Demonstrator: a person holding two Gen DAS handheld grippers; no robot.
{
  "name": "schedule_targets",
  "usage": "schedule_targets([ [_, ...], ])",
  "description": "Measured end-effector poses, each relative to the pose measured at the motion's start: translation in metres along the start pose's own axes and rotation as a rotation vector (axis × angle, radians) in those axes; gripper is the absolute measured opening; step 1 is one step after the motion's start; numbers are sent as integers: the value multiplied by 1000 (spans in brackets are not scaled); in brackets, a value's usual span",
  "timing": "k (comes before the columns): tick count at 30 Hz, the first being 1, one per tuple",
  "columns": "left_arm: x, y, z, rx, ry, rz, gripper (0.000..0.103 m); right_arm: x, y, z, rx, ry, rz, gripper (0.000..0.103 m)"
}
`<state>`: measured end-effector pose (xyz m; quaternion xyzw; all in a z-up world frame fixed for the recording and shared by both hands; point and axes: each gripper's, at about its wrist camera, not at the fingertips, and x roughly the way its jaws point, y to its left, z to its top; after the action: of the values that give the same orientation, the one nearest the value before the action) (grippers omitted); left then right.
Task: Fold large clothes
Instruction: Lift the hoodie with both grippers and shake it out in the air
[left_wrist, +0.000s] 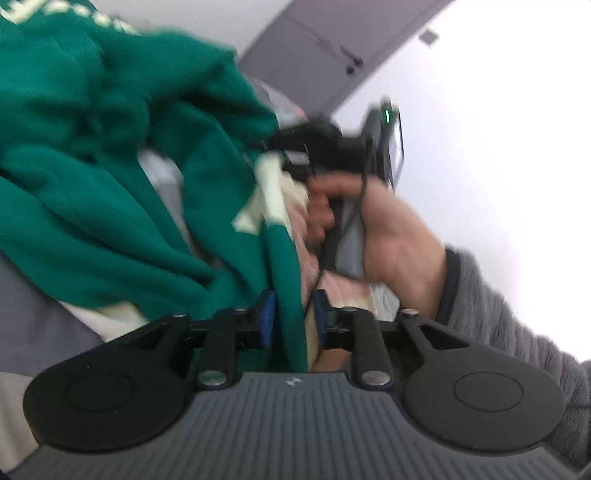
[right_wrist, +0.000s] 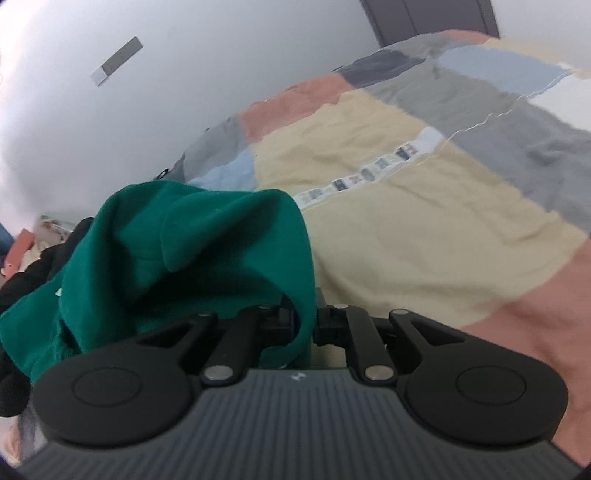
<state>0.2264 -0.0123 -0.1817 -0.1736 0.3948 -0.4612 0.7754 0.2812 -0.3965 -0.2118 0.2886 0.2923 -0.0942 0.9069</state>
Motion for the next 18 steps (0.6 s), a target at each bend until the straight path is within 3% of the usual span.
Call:
schedule_targets([
  [1,-14,3,3,-9,-45,15,52,-4,2,-2,-17,-7,-13,11],
  [2,-29,8,4,-18,-88,35,55,-8,5,-3,-35,-14,-25,11],
  [5,-64,31,15,-79,-199,92,57,-19,11,-6,-78,-44,-55,13],
  [9,-90,74,28,-240,-282,306,63,-29,11,-13,-85,-39,-17,15],
  [11,-92,97,31,-346,-277,387,63,-36,9,-20,-59,-10,34,36],
  [12,-88,109,31,-387,-270,421,63,-41,8,-25,-42,8,74,66],
  [13,-85,118,31,-425,-264,452,63,-44,6,-30,-25,20,115,80],
  [15,-64,133,31,-466,-243,473,63,-51,8,-43,-8,56,166,78],
  [18,-42,142,34,-490,-218,467,63,-46,13,-63,-13,155,162,79],
])
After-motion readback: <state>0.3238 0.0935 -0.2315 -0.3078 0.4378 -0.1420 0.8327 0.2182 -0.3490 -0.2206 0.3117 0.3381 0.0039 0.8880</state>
